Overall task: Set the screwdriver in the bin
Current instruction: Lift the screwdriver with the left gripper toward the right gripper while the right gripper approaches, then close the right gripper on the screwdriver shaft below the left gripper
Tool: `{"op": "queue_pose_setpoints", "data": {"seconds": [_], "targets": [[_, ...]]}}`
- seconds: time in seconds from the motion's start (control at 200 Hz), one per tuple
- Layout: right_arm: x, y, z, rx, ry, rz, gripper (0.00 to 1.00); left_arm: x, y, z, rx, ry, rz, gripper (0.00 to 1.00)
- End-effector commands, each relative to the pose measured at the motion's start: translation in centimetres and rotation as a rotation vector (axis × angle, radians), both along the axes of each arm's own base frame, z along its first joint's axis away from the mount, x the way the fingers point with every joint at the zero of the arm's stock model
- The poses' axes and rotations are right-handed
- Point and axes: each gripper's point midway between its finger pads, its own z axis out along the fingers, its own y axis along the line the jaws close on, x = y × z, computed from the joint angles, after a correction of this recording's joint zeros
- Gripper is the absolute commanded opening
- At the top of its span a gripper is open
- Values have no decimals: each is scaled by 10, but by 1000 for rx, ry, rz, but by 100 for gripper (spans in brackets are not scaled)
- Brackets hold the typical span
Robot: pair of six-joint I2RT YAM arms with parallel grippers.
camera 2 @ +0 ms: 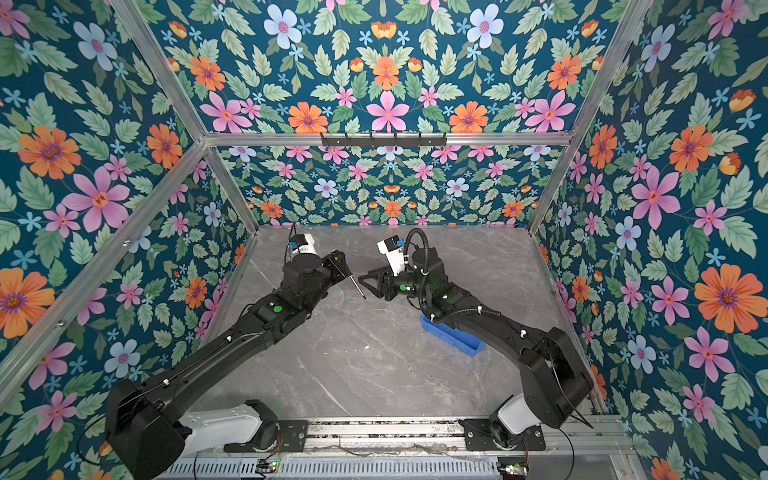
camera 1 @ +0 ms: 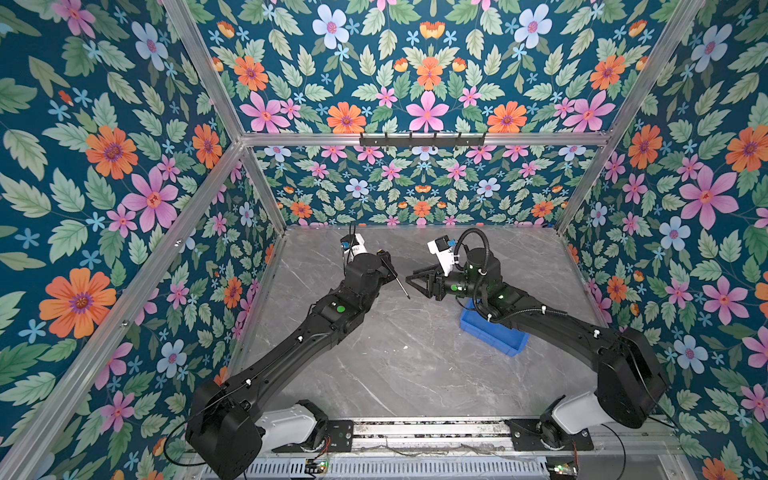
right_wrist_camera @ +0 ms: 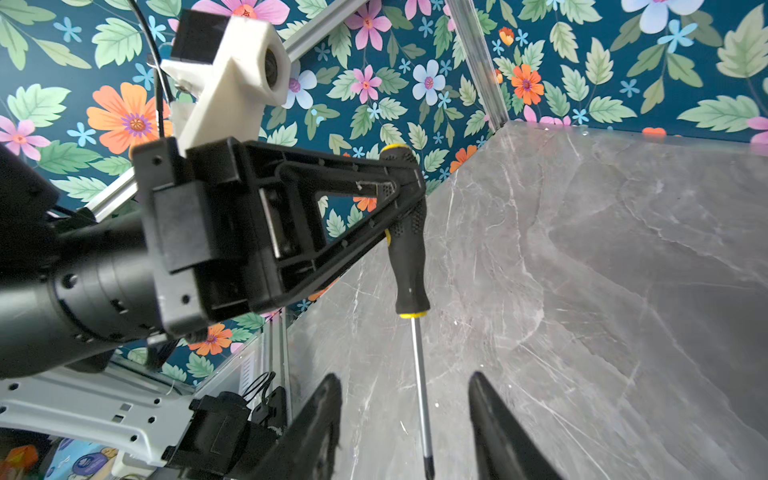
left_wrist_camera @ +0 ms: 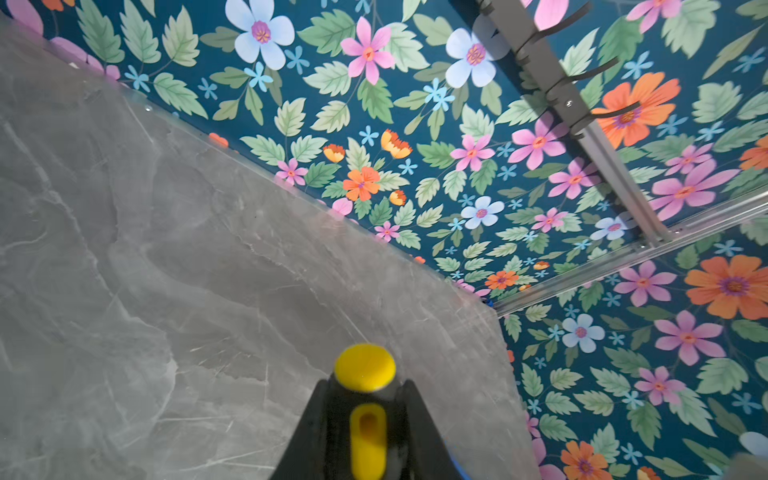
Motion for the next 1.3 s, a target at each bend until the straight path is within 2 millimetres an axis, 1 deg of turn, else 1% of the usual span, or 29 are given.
{"op": "queue_pose_setpoints", "data": {"seconds": [0.0, 0.185, 0.36, 0.47, 0.535, 0.57, 0.66, 0.725, 0.825, 0.915, 0.99, 1.07, 1.115, 1.18, 1.295], "targets": [[1, 9, 8, 42, 12, 35, 46, 5, -7, 24, -101, -84, -20, 3], [8, 15, 7, 41, 15, 37, 41, 9, -17, 30, -139, -102, -56, 3], [8, 15, 0, 29, 20, 41, 28, 10, -23, 36, -162, -110, -79, 3], [8, 14, 0, 15, 13, 39, 18, 10, -25, 34, -161, -103, -90, 3], [7, 12, 1, 11, 8, 42, 5, 10, -25, 31, -157, -96, -90, 4], [6, 11, 1, 8, 6, 45, 0, 10, -24, 29, -155, -92, -88, 4], [4, 9, 0, -7, 1, 49, 0, 11, -25, 27, -149, -90, -88, 6], [3, 7, -1, -16, -2, 61, 0, 12, -25, 26, -145, -89, -88, 9], [3, 4, -2, -26, -3, 64, 0, 11, -25, 25, -138, -92, -90, 24], [5, -2, -2, -43, -22, 57, 0, 10, -21, 25, -120, -103, -82, 44], [7, -9, -1, -59, -37, 48, 0, 7, -15, 27, -86, -123, -70, 59], [9, -20, -3, -81, -53, 34, 0, 5, -8, 29, -24, -158, -56, 76], [10, -27, -6, -104, -72, 31, 0, 3, -7, 30, 38, -192, -74, 84], [11, -37, -11, -144, -99, 27, 0, -2, -8, 33, 122, -247, -114, 91], [12, -60, -22, -216, -144, 10, 0, -11, -11, 35, 277, -326, -190, 95]]}}
